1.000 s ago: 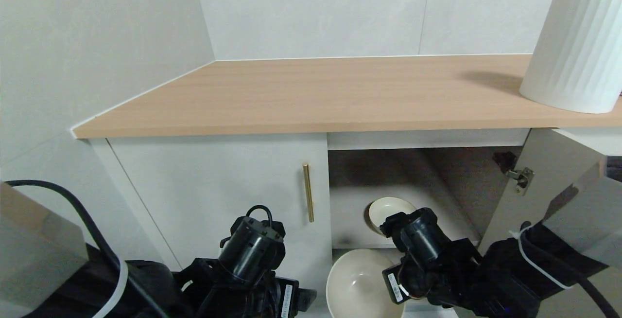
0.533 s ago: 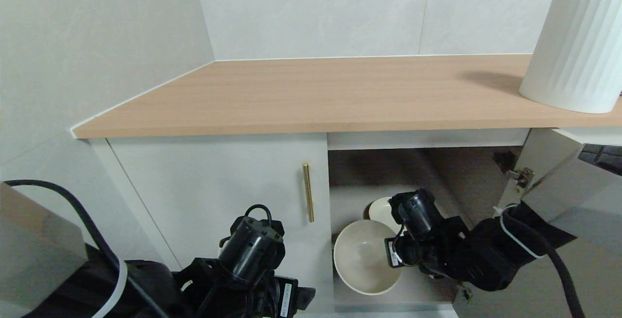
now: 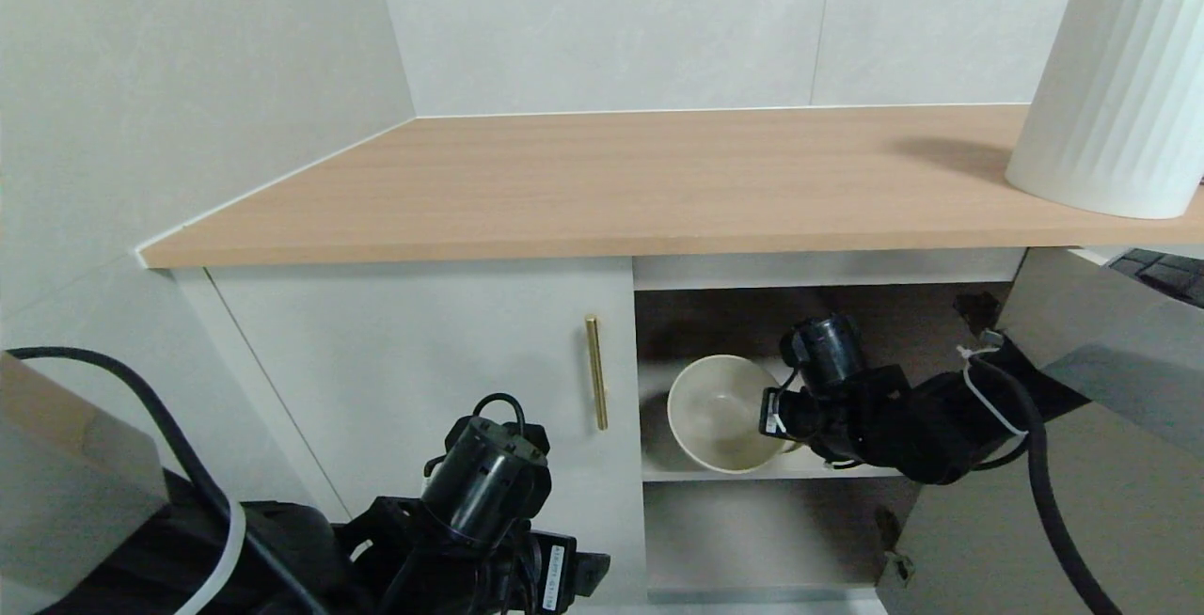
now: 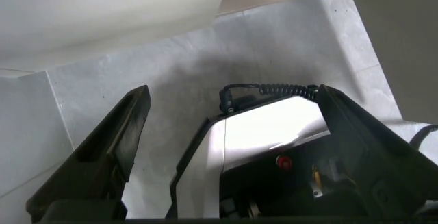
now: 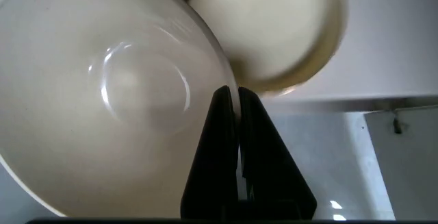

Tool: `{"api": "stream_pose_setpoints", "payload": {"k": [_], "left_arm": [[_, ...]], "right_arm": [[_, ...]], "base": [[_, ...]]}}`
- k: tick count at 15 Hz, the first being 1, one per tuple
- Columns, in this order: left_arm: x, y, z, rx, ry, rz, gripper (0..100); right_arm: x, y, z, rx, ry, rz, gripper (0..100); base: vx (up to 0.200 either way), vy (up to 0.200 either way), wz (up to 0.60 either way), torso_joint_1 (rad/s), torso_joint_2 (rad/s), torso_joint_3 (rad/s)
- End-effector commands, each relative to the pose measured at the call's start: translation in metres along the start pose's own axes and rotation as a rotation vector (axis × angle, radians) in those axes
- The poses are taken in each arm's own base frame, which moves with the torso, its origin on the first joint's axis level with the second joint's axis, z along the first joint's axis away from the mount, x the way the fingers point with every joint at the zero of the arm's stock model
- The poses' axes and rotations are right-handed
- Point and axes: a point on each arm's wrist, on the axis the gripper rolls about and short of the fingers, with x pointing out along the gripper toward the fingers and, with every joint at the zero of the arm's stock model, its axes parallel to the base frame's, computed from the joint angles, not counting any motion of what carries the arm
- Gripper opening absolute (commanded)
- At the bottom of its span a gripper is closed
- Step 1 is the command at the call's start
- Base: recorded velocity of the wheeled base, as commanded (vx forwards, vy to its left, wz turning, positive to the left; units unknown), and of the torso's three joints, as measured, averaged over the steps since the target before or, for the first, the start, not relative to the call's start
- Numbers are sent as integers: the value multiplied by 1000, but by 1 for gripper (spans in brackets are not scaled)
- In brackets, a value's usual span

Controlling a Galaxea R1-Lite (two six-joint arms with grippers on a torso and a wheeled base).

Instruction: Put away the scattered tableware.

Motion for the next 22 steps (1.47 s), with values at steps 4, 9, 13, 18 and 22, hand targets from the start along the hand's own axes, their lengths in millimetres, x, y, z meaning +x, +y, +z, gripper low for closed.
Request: {"api": "stream_pose_setpoints", "payload": {"k": [4, 9, 13, 18, 22], "left_arm": [[0, 0, 0, 0, -2, 6, 100], [0, 0, 0, 0, -4, 9, 100], [0, 0, 0, 0, -4, 9, 100], [0, 0, 0, 0, -4, 9, 100], [0, 1, 0, 0, -6, 18, 100]], "right_arm": [[18, -17, 6, 34, -9, -52, 0], [29, -26, 11, 48, -23, -92, 0], [41, -38, 15, 69, -29, -129, 0], [50, -42, 13, 66, -24, -152, 0], [52, -42, 11, 65, -21, -155, 0]], "base": [[0, 0, 0, 0, 0, 0], [0, 0, 0, 0, 0, 0], [0, 0, 0, 0, 0, 0], [0, 0, 0, 0, 0, 0], [0, 0, 0, 0, 0, 0]]}}
